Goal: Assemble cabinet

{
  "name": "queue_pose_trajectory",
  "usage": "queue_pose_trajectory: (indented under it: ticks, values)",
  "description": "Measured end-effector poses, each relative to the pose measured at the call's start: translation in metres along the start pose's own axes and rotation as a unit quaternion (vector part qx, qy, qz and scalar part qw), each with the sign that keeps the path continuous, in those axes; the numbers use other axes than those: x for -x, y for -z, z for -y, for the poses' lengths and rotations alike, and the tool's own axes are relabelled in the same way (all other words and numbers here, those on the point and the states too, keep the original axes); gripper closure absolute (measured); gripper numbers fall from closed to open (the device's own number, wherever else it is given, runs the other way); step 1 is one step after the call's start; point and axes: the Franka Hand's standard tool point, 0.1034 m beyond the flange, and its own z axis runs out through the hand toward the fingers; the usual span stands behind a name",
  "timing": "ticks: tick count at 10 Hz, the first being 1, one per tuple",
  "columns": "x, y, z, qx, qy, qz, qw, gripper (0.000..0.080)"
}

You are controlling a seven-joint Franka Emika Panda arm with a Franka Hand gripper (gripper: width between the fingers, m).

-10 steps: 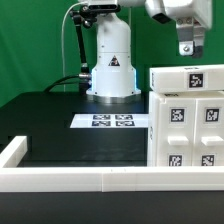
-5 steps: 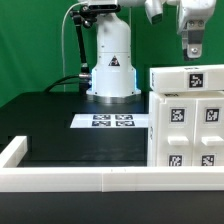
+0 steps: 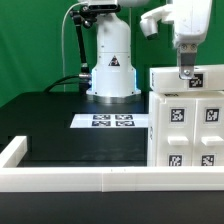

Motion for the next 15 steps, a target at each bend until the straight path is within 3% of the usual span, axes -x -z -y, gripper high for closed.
queue_pose_trajectory:
  ticks: [1,2,3,4,9,15]
  values:
    - [0.0001,-0.0002,0.0002,0.0,-0.007,0.0,1.0,0.0003]
    - [0.0002,-0.0002,0.0002,0.0,-0.01,0.001,1.0,0.0131]
    - [0.0003,-0.0002,0.0001,0.0,-0.012,0.001,1.0,0.0131]
    - [0.0006,-0.0003,0.0001,0.0,-0.013,0.001,1.0,0.0238]
    - [0.0055,-0.0005,-0.0014,0.0,-0.055,0.001,0.999,0.0237]
    - [0.0048,-0.0009,-0.0009,-0.001,-0.278,0.001,0.96,0.0235]
